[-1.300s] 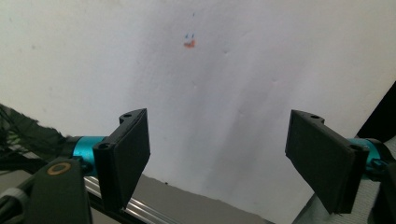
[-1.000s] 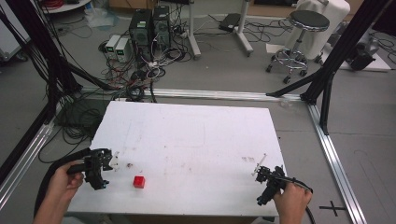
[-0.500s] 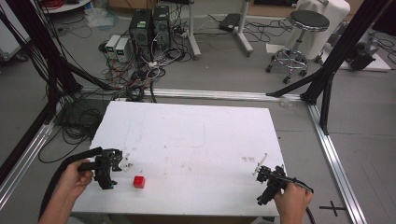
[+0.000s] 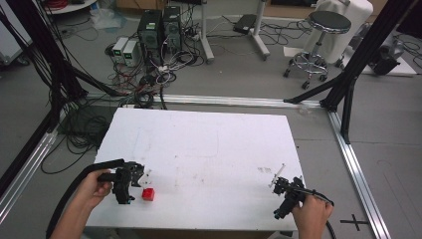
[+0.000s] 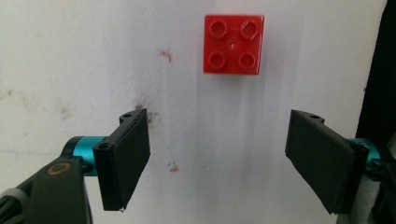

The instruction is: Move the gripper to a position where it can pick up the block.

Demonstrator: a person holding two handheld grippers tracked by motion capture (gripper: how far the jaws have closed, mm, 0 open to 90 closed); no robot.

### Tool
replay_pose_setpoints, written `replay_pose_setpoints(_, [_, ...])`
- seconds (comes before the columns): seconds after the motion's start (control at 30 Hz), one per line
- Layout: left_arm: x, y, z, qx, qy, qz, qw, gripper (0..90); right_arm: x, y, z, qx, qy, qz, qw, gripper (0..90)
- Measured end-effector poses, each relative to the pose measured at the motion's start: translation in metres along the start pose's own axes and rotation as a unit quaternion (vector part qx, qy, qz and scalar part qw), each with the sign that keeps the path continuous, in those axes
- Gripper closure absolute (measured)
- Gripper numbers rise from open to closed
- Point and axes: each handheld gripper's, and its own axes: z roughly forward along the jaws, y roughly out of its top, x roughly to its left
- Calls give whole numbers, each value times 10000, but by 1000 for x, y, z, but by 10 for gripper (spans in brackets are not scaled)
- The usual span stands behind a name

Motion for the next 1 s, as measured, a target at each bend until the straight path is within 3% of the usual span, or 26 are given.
replay_pose_setpoints(0.47, [0, 27, 20, 15, -186, 268, 9995, 223, 0, -1, 0, -22, 0, 3, 10000, 17])
replay_pose_setpoints(1.0, [0, 34, 34, 133, -277, 306, 9991, 223, 0, 0, 0, -8, 17, 8, 10000, 18])
